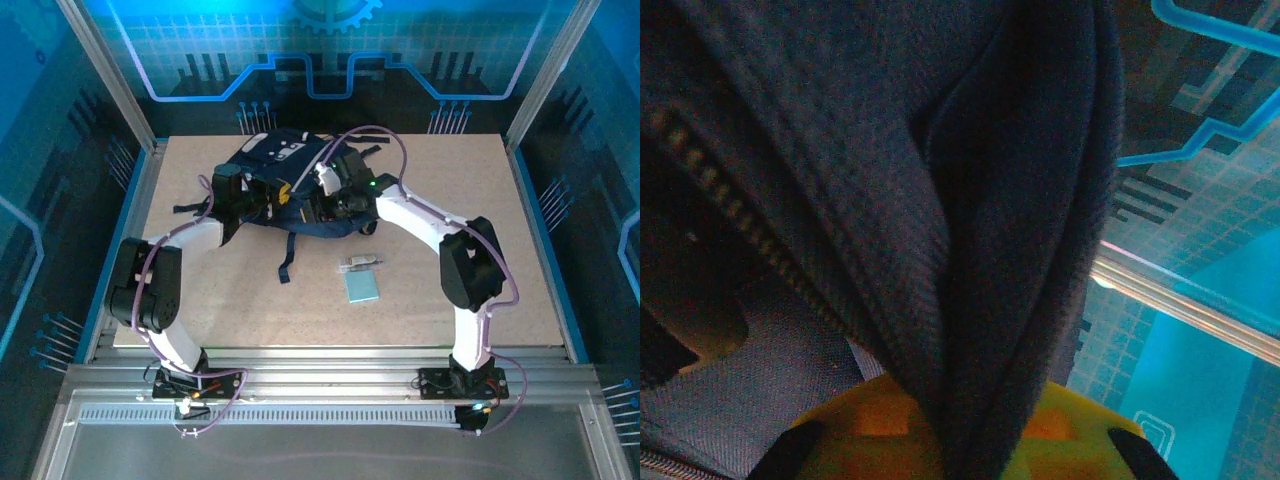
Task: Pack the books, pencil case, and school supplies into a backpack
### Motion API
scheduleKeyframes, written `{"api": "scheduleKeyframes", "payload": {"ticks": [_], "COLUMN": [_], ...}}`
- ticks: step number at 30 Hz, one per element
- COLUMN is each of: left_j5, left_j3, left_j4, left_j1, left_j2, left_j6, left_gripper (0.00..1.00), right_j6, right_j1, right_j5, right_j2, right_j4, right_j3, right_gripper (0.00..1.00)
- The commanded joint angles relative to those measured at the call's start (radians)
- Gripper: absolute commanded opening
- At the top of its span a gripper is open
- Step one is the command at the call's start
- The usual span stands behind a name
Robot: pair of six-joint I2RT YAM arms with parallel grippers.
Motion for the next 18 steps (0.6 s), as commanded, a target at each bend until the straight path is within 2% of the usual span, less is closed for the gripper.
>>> {"api": "scheduleKeyframes", "payload": {"ticks": [1, 4, 8, 10, 14, 17, 18], "left_j5": [0.028, 0.028, 0.025, 0.023, 0.022, 0.027, 0.027], "left_j3": [0.017, 0.017, 0.015, 0.011, 0.014, 0.018, 0.024], "left_j4": [0.102, 0.109, 0.109, 0.112, 0.111, 0.117, 0.105], "left_j1": [-0.025, -0.030, -0.030, -0.030, -0.026, -0.009, 0.002], "left_j2": [-0.090, -0.089, -0.096, -0.101, -0.096, -0.080, -0.076], "left_j6": [0.015, 0.006, 0.003, 0.001, 0.005, 0.008, 0.024], "left_gripper": [0.00, 0.00, 0.00, 0.00, 0.00, 0.00, 0.00], "right_j6": [0.014, 0.032, 0.072, 0.097, 0.109, 0.106, 0.095], "right_j1": [0.061, 0.101, 0.111, 0.109, 0.099, 0.073, 0.056], "right_j5": [0.252, 0.389, 0.451, 0.493, 0.484, 0.390, 0.326], "right_j2": [0.046, 0.091, 0.131, 0.130, 0.101, 0.065, 0.051], "right_j4": [-0.097, -0.155, -0.205, -0.218, -0.205, -0.176, -0.160], "right_j3": [0.060, 0.119, 0.178, 0.182, 0.154, 0.111, 0.090], "right_gripper": [0.50, 0.50, 0.46, 0.34, 0.14, 0.00, 0.00]}}
